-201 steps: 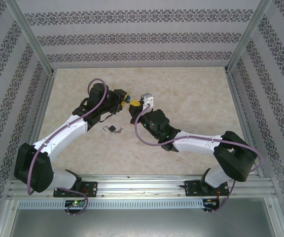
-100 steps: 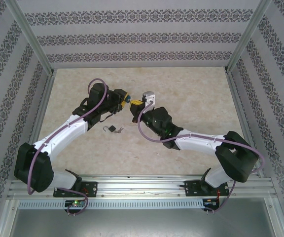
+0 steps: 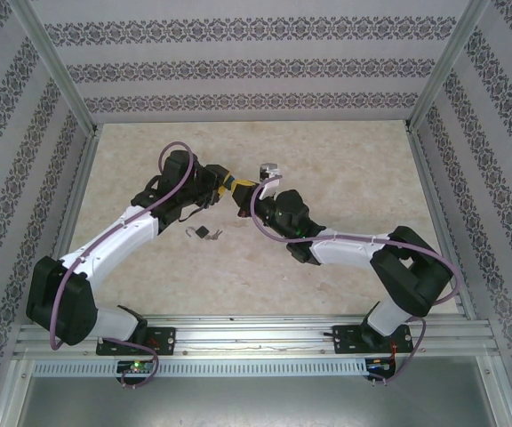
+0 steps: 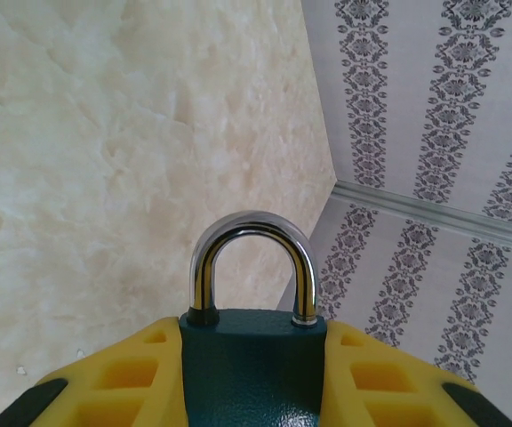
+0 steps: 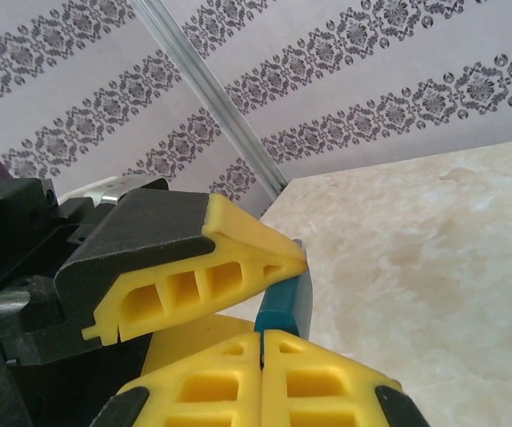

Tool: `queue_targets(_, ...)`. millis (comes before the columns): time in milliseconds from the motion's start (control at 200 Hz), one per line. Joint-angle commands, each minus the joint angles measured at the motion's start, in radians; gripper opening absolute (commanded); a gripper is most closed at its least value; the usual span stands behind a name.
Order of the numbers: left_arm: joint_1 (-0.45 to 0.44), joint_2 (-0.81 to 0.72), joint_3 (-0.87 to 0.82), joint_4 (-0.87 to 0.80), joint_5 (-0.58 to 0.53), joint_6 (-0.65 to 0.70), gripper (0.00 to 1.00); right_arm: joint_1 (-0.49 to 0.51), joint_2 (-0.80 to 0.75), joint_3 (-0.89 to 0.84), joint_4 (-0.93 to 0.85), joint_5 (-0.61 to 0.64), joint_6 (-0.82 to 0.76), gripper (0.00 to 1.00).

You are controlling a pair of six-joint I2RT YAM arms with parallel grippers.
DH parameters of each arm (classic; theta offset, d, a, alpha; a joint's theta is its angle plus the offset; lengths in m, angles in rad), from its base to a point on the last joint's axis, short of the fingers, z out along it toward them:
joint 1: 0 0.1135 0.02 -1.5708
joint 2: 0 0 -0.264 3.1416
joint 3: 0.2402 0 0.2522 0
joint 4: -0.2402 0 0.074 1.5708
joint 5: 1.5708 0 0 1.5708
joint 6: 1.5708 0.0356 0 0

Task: Unlock with the key

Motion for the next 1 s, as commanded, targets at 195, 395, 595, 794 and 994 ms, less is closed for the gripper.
queue_targets(195, -0.039, -0.002, 0.054, 0.032, 0.172, 0.029, 0.28, 0.002, 0.04, 0.064, 0.014, -0.105, 0.09, 0.0)
queue_targets(395, -0.012, -0.034, 0.071, -0.075, 0.107, 0.125, 0.28, -0.02, -0.051, -0.014, -0.01, -0.108, 0.098, 0.11)
queue_targets(595, 0.004, -0.041, 0.085, -0.146, 0.074, 0.2, 0.28, -0.071, -0.222, -0.121, -0.145, -0.143, 0.109, 0.24)
queue_targets(794, 0.004, -0.042, 0.082, -0.162, 0.063, 0.264, 0.28, -0.109, -0.292, -0.099, -0.341, -0.294, 0.158, 0.3)
queue_targets(994, -0.002, -0.059, 0.071, -0.16, 0.053, 0.287, 0.28, -0.106, -0.243, -0.067, -0.313, -0.417, 0.219, 0.31)
